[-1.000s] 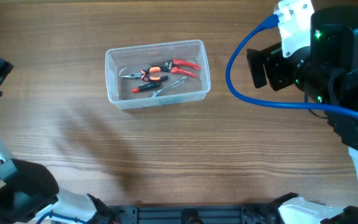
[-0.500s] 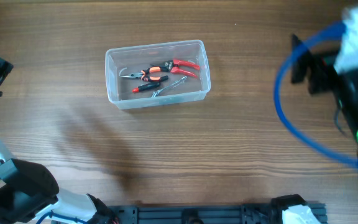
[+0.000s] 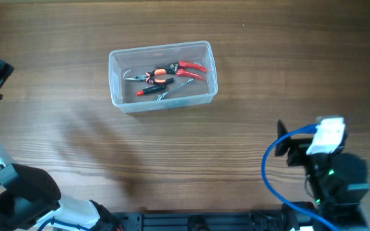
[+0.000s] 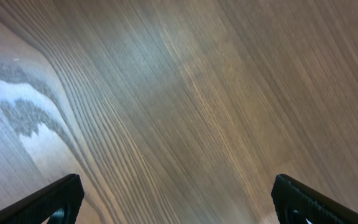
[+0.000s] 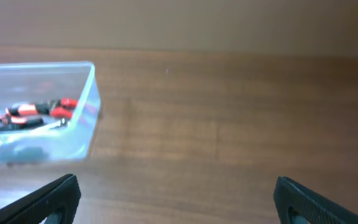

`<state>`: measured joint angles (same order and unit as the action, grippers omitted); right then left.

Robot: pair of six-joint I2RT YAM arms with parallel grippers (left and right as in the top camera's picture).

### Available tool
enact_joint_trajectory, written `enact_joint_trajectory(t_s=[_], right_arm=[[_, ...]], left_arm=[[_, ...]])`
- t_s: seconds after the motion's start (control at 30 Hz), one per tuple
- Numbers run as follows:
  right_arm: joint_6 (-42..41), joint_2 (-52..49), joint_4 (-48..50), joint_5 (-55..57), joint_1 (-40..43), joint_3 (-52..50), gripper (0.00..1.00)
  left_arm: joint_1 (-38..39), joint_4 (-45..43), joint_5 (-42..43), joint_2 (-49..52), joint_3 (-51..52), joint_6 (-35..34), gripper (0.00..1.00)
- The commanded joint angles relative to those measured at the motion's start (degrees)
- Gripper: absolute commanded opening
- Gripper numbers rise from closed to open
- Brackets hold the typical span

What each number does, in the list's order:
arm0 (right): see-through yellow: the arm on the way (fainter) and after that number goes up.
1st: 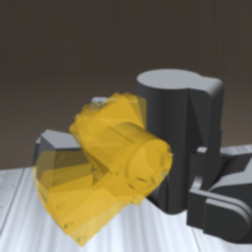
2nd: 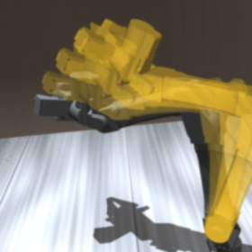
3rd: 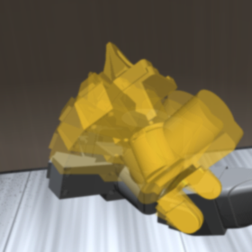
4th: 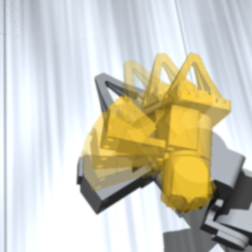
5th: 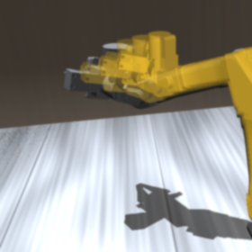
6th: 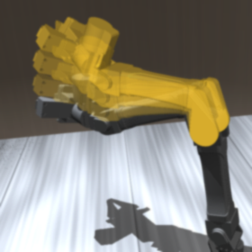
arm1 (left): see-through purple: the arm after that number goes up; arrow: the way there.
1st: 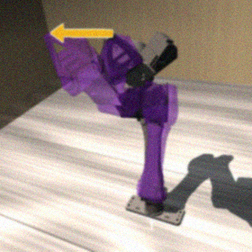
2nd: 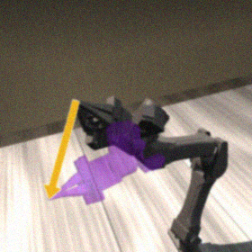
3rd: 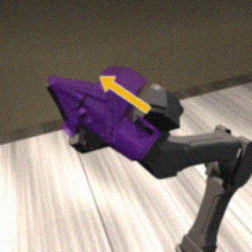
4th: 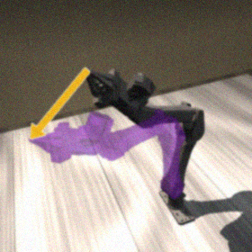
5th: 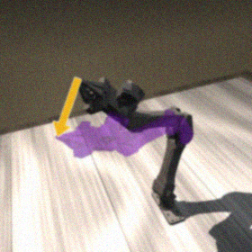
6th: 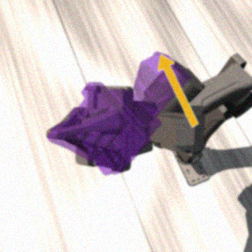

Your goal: Pack container

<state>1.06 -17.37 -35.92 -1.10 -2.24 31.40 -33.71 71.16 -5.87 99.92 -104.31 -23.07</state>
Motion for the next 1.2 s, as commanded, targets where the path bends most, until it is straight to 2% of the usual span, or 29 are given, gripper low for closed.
enact_joint_trajectory(t_s=[0.0, 0.17, 0.4, 1.17], right_arm=[[-1.62, 7.67, 2.34, -1.75, 0.24, -7.28, 1.0], [-1.7, 14.93, 4.37, -2.03, 0.24, -16.41, 1.0], [-1.95, 17.22, 4.33, -2.16, 0.24, -22.49, 1.0], [-1.95, 17.22, 3.52, -2.16, 0.24, -22.62, 1.0]], left_arm=[[-0.22, 0.02, 0.48, 0.17, 0.22, -0.52, 1.0], [-0.22, 0.02, 0.48, 0.17, 0.22, -0.52, 1.0], [-0.22, 0.02, 0.48, 0.17, 0.22, -0.52, 1.0], [-0.22, 0.02, 0.48, 0.17, 0.22, -0.52, 1.0]])
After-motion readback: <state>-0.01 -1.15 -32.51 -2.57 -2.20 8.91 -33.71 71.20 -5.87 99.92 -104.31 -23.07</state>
